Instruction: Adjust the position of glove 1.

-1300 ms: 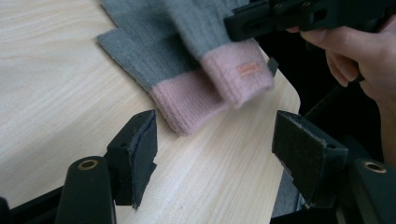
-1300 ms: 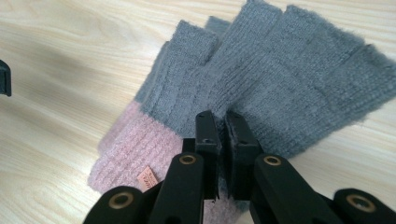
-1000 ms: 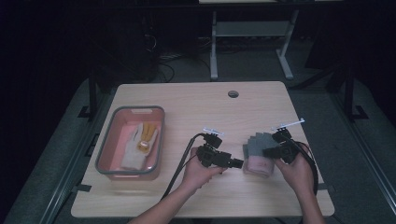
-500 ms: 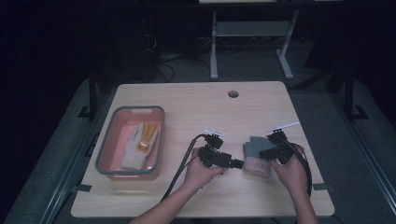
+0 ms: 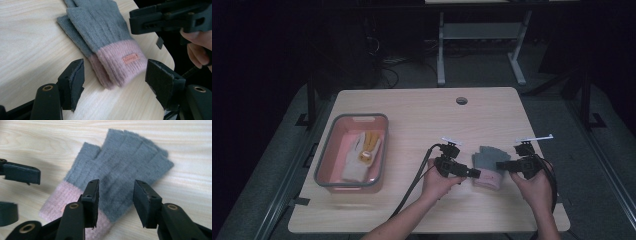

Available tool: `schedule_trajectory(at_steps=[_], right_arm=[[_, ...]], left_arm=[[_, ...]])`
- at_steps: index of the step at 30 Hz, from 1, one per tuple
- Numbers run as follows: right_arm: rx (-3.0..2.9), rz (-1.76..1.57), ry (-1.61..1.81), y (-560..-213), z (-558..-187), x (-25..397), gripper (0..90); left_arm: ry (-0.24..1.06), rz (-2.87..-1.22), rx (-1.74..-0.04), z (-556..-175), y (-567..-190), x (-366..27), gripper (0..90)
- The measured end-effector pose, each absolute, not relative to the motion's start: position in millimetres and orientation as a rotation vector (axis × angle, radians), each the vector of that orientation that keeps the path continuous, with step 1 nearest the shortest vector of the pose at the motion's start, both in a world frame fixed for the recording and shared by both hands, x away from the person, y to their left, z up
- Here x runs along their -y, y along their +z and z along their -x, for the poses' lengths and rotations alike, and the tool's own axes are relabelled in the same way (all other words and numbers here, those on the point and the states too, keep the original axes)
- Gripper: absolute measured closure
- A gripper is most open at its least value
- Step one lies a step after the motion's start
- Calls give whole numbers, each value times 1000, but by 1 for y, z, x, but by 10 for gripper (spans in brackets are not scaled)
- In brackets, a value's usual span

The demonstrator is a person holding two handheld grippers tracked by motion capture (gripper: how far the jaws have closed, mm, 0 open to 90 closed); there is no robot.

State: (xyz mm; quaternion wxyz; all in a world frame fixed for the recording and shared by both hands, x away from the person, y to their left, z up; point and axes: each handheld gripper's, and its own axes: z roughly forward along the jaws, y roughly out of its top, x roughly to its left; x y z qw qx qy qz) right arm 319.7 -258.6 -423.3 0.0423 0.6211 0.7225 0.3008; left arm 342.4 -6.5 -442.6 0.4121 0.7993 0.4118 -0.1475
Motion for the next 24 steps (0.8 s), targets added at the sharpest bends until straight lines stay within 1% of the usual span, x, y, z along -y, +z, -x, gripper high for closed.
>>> schedule_trajectory(at_steps=[8,17,19,24], right_arm=[[-2188,-1966,966,-432,-319,268,525],[-2168,-2020,1032,-440,-319,277,506],[-2166,-2039,1041,-442,-319,277,506],[-2164,-2067,1057,-447,-319,279,506]], left_arm=[[-390,-2024,-1064,-345,-453,21,315],[-403,-2032,-1098,-346,-462,27,319],[-423,-2037,-1088,-347,-464,28,348],[-433,-2032,-1092,-346,-466,30,363]])
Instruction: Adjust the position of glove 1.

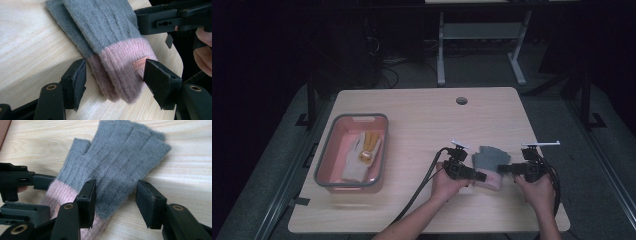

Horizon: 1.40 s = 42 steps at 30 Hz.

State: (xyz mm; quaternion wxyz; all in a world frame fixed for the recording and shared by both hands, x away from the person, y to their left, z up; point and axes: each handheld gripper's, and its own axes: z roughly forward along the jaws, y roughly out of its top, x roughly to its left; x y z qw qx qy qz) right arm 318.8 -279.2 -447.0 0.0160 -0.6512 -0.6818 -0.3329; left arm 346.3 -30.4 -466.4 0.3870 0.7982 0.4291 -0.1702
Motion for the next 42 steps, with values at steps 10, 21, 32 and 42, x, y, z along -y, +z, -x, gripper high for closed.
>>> schedule_trajectory(at_steps=[10,21,32,42], right_arm=[[2099,2015,-1050,-455,-320,280,494],[1991,2016,-1084,-462,-321,279,519],[1893,2046,-1158,-469,-321,276,657],[1757,1983,-1217,-478,-324,286,764]], left_arm=[[-402,-2054,-1091,-345,-466,33,444],[-428,-2049,-1108,-347,-467,32,510],[-499,-1992,-1144,-350,-472,30,549],[-574,-1931,-1168,-354,-477,27,591]])
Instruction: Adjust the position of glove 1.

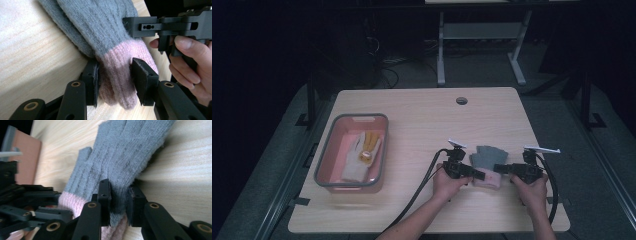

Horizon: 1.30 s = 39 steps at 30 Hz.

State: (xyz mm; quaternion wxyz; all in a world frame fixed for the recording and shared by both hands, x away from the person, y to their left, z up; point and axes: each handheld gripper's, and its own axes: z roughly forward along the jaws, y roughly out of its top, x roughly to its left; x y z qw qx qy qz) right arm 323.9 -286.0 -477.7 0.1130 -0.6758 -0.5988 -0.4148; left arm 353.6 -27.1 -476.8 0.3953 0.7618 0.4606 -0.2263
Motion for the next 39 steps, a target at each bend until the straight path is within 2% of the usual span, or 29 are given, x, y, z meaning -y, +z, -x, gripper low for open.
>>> schedule_trajectory(at_steps=[6,22,39], right_arm=[[1784,1973,-1242,-471,-321,284,776],[1839,1931,-1320,-450,-313,272,778],[1938,1816,-1369,-428,-306,238,778]], left_arm=[[-579,-1926,-1153,-355,-474,24,630],[-556,-1896,-1113,-347,-459,8,640],[-524,-1882,-1064,-335,-439,-33,642]])
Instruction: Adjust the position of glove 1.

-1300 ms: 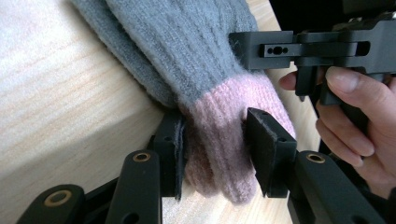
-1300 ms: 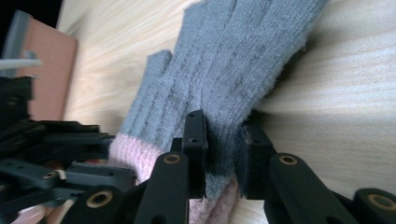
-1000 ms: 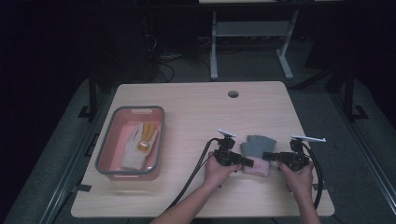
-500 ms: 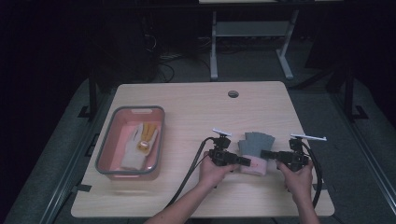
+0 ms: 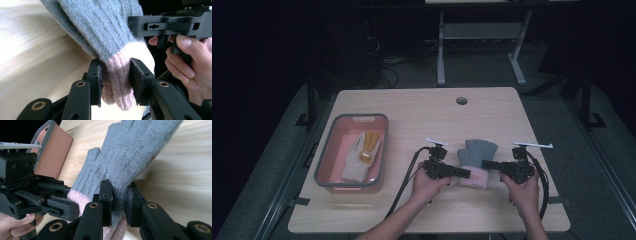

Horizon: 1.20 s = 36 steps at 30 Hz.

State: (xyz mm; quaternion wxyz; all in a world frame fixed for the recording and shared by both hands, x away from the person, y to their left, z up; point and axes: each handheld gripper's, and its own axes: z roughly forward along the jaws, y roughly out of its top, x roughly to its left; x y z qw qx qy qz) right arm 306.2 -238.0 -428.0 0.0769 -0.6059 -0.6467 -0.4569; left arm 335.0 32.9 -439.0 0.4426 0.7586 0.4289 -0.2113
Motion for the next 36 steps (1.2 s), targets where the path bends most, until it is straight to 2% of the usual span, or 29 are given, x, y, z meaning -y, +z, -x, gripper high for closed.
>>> schedule_trajectory(at_steps=[36], right_arm=[[2055,1598,-1360,-387,-342,147,778]], left_arm=[[-428,-1824,-1091,-340,-397,-130,645]])
